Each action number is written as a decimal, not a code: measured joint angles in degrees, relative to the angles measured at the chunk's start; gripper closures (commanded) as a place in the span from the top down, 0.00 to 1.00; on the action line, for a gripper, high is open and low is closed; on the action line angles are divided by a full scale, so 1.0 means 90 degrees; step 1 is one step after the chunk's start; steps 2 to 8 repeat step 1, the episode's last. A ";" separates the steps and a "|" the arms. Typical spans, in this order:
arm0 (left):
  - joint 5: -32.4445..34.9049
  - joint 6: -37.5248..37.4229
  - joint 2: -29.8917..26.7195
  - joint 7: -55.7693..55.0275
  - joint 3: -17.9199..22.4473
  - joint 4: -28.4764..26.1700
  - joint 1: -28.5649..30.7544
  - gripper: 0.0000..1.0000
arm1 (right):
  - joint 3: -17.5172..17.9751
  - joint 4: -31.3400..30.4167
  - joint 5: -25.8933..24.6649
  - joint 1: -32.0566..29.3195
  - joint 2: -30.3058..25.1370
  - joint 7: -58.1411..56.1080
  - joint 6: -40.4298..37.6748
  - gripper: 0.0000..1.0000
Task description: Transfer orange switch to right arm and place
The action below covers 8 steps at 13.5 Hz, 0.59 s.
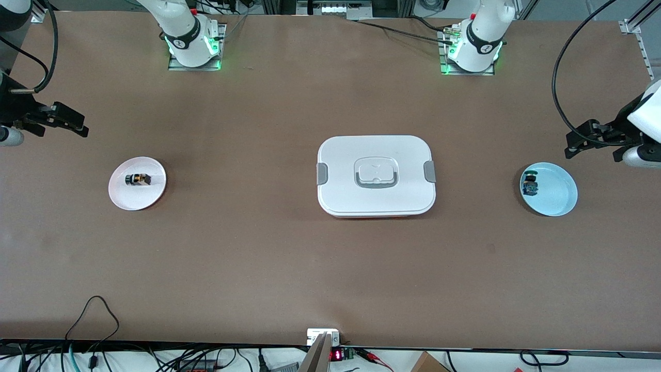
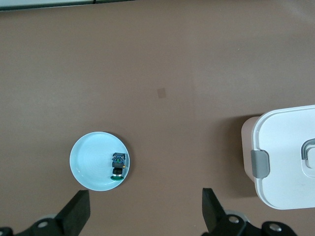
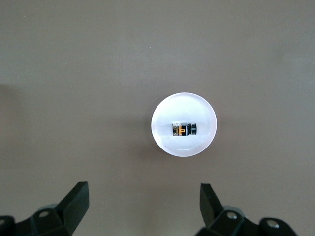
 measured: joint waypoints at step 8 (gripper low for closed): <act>0.0000 0.0000 0.0000 0.0000 0.0000 0.0000 0.0001 1.00 | 0.0000 0.0007 0.0000 0.0000 0.0000 0.0000 -0.0007 1.00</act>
